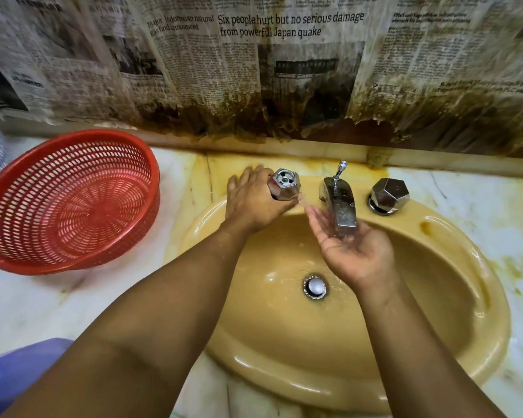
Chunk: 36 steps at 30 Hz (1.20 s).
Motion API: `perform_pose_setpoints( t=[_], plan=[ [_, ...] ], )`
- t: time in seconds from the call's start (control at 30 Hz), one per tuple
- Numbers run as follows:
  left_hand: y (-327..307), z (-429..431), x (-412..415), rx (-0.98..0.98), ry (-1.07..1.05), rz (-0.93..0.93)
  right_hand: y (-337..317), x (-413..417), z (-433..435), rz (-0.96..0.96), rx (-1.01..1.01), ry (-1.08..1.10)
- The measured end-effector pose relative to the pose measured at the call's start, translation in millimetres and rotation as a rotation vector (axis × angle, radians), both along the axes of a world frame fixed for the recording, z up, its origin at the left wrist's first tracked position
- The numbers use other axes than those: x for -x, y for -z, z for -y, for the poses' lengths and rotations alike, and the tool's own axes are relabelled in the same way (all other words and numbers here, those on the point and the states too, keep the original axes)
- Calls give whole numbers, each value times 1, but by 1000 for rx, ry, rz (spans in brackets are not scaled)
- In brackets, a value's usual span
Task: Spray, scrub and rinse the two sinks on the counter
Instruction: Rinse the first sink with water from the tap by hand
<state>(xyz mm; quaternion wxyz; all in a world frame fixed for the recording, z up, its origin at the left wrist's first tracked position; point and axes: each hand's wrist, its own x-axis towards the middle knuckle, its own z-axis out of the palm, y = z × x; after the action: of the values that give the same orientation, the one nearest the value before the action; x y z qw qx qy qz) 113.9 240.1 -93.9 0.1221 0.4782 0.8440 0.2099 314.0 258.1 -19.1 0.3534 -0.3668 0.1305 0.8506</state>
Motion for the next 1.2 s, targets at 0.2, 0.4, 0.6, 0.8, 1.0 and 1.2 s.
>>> perform_pose_setpoints(
  t=[0.2,0.4,0.6,0.8,1.0,1.2],
  plan=[
    [4,-5,-3,223,19,-220,16,-8,1,51,20,18],
    [3,-6,0,264,56,-225,2,0,-12,122,4,-20],
    [-8,1,10,189,146,-113,22,-36,5,462,30,-121],
    [-11,3,11,18,59,3,-46,-17,-25,492,-522,-233],
    [-1,0,11,153,128,-134,-63,7,-20,495,-694,-400],
    [1,18,5,187,149,-216,8,-37,-3,726,-291,-67]
  ],
)
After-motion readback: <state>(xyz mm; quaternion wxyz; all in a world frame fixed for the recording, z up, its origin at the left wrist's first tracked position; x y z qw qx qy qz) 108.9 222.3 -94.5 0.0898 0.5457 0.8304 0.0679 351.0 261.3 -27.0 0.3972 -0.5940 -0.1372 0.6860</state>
